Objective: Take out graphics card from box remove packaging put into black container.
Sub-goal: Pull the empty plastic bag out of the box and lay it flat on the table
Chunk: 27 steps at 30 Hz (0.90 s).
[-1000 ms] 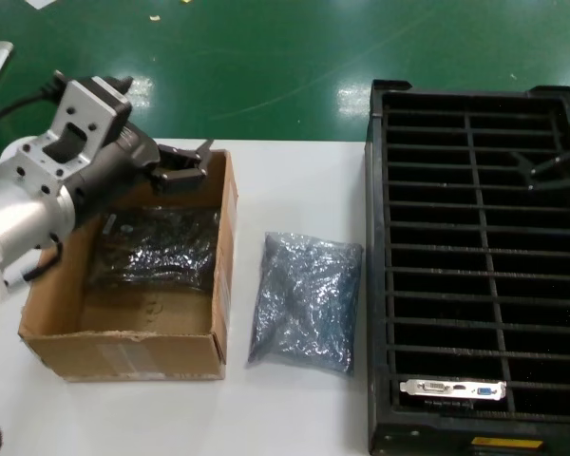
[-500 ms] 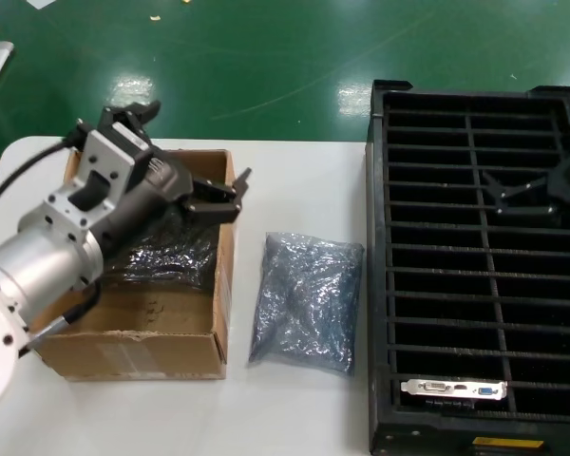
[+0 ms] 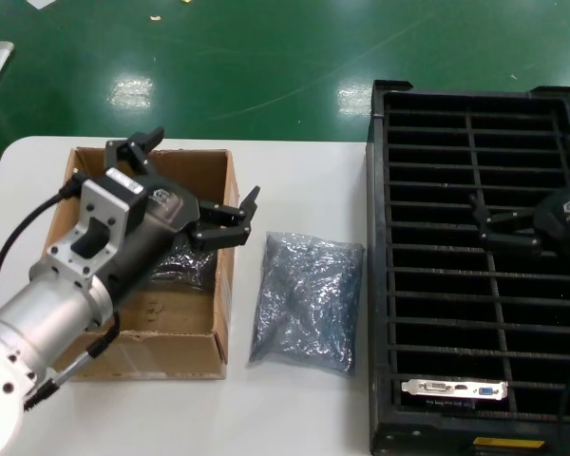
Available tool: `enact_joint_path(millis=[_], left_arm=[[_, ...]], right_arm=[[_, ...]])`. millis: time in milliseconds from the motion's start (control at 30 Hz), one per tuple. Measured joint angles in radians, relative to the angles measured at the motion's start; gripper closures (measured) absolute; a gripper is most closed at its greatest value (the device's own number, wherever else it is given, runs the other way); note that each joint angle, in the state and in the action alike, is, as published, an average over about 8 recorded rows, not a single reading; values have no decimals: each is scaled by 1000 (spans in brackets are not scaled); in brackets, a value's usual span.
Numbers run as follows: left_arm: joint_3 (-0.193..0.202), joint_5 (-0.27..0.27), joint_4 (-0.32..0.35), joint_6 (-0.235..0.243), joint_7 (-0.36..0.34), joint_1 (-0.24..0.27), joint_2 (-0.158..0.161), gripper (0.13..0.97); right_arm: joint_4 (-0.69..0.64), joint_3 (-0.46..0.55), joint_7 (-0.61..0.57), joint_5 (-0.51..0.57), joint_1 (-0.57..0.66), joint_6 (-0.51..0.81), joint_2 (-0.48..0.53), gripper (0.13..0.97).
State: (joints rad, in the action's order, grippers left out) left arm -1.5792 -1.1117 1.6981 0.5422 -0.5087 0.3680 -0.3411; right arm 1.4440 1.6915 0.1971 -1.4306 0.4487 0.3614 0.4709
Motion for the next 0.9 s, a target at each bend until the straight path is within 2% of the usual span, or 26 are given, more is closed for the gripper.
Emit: enact_joint_path(millis=[900], left_arm=[[-13, -424, -61, -334, 314, -227, 25, 132]], right_arm=[[96, -56, -122, -228, -277, -223, -105, 129]])
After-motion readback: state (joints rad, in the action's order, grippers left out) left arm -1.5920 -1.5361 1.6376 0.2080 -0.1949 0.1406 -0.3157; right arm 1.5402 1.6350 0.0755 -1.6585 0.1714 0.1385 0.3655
